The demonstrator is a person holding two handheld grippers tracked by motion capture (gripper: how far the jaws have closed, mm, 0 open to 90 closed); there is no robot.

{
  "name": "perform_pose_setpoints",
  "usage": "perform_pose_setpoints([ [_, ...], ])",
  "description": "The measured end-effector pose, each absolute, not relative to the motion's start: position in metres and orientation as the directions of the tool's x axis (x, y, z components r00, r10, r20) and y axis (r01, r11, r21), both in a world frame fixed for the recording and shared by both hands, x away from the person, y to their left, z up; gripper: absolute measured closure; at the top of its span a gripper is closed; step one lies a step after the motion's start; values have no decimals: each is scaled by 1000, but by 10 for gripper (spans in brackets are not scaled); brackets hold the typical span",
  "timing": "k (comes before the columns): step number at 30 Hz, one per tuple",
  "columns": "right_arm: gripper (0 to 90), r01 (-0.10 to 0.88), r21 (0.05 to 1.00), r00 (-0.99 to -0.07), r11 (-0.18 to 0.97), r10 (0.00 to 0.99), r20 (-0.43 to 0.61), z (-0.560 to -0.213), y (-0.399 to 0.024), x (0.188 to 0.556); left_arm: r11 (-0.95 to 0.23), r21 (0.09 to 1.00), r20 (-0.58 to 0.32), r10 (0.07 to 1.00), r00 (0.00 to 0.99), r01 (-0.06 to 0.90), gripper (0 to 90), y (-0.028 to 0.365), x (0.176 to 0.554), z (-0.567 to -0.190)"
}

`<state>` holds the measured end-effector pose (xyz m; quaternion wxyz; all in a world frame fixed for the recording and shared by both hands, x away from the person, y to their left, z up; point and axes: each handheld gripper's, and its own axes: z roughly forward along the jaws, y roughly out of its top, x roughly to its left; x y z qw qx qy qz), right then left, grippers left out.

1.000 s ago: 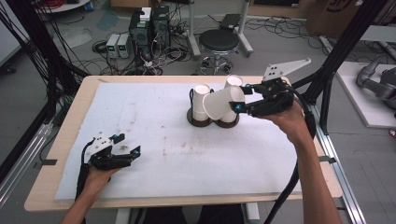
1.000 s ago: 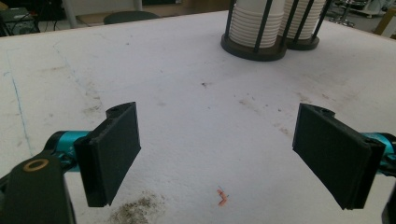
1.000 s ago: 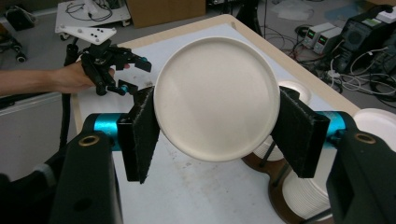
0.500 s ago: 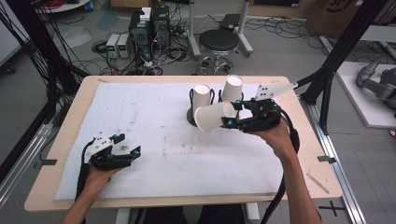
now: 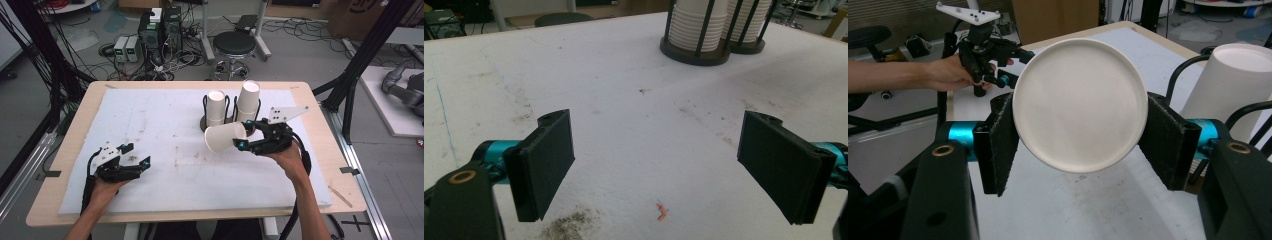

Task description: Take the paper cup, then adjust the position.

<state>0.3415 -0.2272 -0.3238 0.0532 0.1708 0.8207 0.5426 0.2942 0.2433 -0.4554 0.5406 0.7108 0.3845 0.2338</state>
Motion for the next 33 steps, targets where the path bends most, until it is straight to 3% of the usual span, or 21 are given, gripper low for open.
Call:
perform_pose_setpoints([
  [22, 369, 209, 925, -942, 318, 320, 103, -340, -228, 337, -114, 947, -92, 797, 597, 299, 149, 244, 295, -455],
  [33, 369, 197, 927, -948, 320, 304, 97, -341, -227, 339, -183, 951, -34, 741, 670, 250, 150, 241, 292, -454],
])
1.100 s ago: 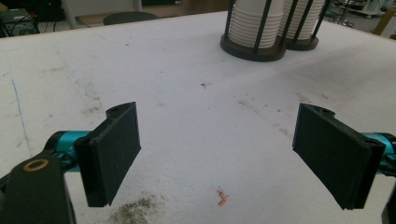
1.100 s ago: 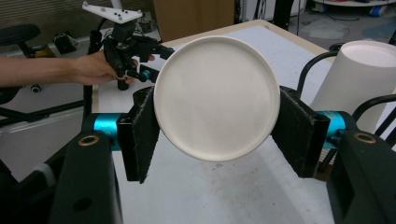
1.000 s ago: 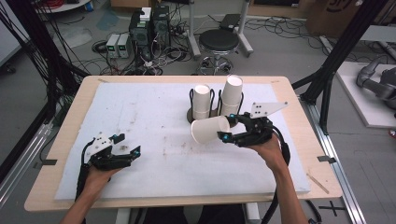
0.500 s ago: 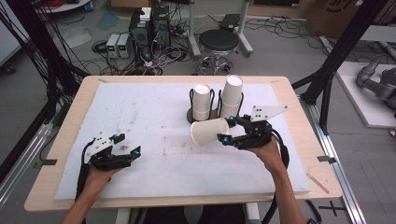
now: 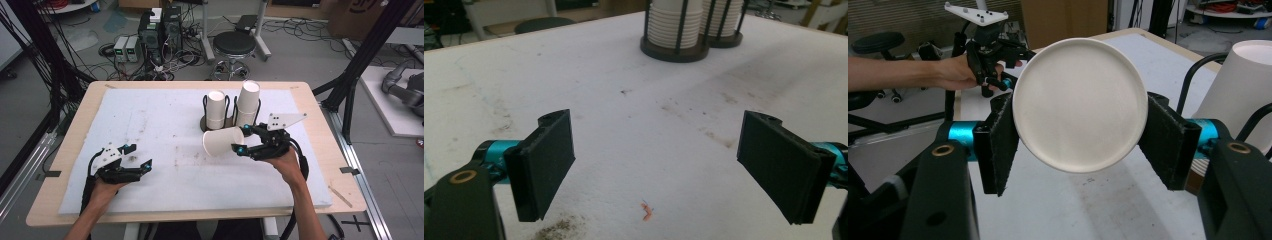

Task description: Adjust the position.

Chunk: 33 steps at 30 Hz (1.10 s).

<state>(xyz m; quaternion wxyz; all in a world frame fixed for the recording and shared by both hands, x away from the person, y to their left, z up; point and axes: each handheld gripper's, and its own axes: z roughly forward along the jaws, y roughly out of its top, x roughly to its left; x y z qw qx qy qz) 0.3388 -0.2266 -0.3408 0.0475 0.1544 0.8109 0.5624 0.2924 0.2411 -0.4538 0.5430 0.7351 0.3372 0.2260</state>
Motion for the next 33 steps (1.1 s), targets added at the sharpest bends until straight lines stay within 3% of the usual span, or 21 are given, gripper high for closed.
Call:
perform_pose_setpoints([
  [8, 369, 194, 928, -955, 317, 278, 105, -341, -224, 340, -139, 969, -60, 669, 741, 204, 148, 247, 294, -428],
  [17, 369, 187, 932, -963, 310, 244, 112, -341, -217, 340, -117, 975, -106, 491, 864, 187, 148, 241, 300, -403],
  [33, 369, 180, 937, -971, 299, 206, 121, -342, -207, 338, -144, 974, -121, 334, 935, 177, 147, 209, 314, -387],
])
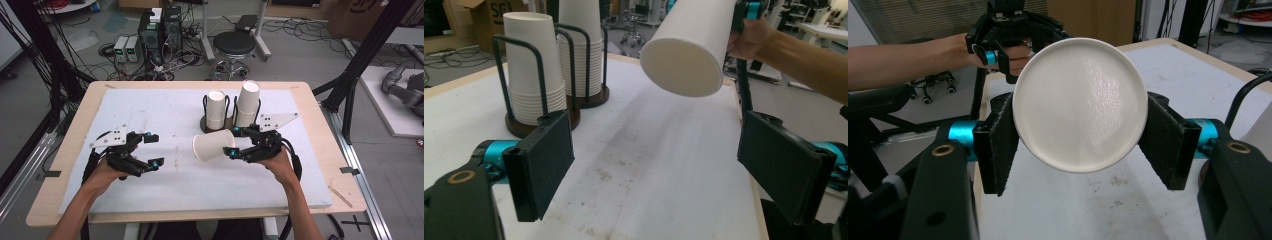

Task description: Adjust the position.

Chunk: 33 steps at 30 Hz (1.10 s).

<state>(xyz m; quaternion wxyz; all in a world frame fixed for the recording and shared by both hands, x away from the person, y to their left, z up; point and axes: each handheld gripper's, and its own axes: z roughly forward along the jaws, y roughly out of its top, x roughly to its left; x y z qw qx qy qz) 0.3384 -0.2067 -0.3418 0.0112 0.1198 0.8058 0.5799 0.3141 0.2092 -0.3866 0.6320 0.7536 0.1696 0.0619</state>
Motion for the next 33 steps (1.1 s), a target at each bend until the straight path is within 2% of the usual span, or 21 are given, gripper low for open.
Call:
perform_pose_setpoints([
  [12, 369, 180, 944, -977, 276, 165, 138, -343, -200, 338, -124, 973, -161, 227, 961, 192, 147, 195, 324, -384],
  [21, 369, 180, 941, -979, 288, 142, 143, -344, -193, 336, -133, 969, -196, 95, 976, 208, 123, 166, 331, -377],
  [33, 369, 173, 941, -982, 291, 121, 143, -345, -188, 335, -125, 975, -179, 67, 982, 186, 103, 158, 334, -379],
])
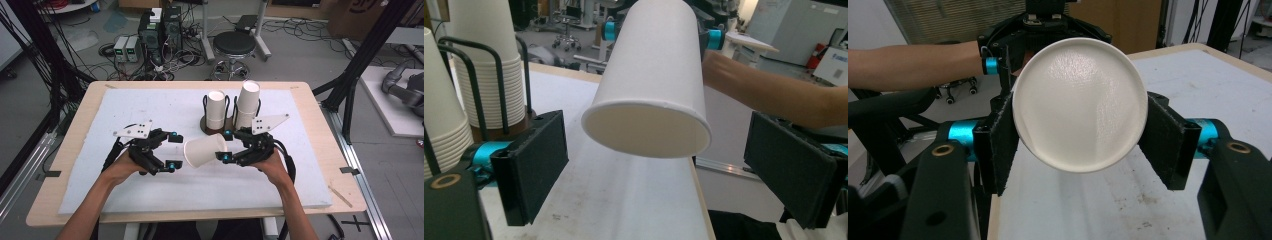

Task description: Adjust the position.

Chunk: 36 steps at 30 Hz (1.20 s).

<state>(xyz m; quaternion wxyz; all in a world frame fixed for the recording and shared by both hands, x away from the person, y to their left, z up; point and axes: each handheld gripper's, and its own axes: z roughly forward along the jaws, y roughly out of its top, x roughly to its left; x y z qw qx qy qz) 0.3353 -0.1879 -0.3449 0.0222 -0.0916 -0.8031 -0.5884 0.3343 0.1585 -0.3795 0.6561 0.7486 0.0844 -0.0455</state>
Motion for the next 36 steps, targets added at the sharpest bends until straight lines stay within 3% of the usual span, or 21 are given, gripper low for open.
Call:
perform_pose_setpoints([
  [14, 369, 164, 943, -985, 288, 101, 141, -345, -182, 334, -142, 974, -176, 4, 984, 175, 64, 136, 337, -375],
  [36, 369, 162, 947, -986, 278, 74, 147, -345, -179, 333, -185, 965, -192, -13, 981, 187, 17, 120, 339, -382],
])
